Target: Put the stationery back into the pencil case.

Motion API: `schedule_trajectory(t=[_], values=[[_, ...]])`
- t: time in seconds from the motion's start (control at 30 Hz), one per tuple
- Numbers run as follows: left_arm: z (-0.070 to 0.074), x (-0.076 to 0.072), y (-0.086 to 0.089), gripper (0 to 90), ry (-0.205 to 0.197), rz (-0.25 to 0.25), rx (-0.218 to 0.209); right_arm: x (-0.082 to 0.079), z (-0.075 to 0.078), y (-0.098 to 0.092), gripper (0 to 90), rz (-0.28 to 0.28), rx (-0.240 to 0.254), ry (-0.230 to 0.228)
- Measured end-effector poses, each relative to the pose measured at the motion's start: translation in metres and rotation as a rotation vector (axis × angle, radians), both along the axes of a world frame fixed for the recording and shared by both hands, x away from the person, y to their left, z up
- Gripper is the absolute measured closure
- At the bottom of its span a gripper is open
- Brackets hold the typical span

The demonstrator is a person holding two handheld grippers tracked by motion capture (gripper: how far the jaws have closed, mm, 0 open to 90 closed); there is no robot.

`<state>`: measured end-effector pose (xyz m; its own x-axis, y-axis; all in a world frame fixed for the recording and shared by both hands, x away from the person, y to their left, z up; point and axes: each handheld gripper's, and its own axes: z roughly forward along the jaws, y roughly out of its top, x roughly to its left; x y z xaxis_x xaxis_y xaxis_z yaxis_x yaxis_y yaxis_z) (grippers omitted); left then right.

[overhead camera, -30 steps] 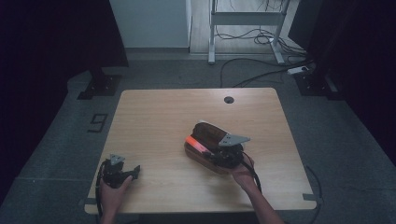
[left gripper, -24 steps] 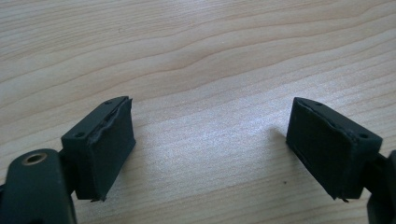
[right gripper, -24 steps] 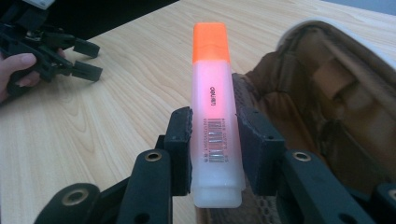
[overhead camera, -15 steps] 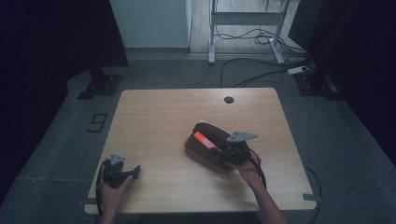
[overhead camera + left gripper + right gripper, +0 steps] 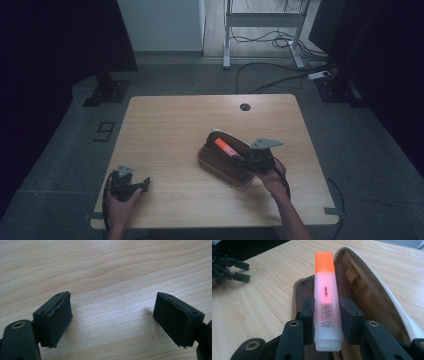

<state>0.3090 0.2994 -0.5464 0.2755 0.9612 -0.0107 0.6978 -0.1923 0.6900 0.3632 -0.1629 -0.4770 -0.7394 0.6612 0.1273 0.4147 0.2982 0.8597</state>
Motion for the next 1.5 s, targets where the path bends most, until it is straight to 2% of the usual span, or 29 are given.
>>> schedule_trajectory(t=[0.27, 0.63, 0.8, 0.93, 1.0, 1.13, 1.4, 1.5], values=[[0.000, 0.000, 0.000, 14.9, 0.000, 0.000, 0.000, 0.004, -0.004, -0.005, 65.2, -0.012, -0.032, 0.006], [0.000, 0.000, 0.000, 14.9, 0.000, 0.000, 0.000, 0.006, -0.011, 0.001, 65.0, -0.007, -0.079, 0.021], [0.000, 0.000, 0.000, 14.9, 0.000, 0.000, 0.000, 0.006, -0.014, 0.004, 64.0, -0.007, -0.109, 0.011], [0.000, 0.000, 0.000, 14.9, 0.000, 0.000, 0.000, 0.006, -0.015, 0.009, 53.6, -0.014, -0.135, 0.006], [0.000, 0.000, 0.000, 14.9, 0.000, 0.000, 0.000, 0.005, -0.015, 0.010, 51.7, -0.022, -0.148, 0.008], [0.000, 0.000, 0.000, 14.9, 0.000, 0.000, 0.000, 0.004, -0.013, 0.010, 45.9, -0.030, -0.128, 0.009], [0.000, 0.000, 0.000, 14.9, 0.000, 0.000, 0.000, 0.001, -0.003, 0.000, 34.8, -0.040, 0.013, 0.011], [0.000, 0.000, 0.000, 14.9, 0.000, 0.000, 0.000, -0.006, 0.001, -0.001, 31.6, -0.084, -0.004, -0.050]])
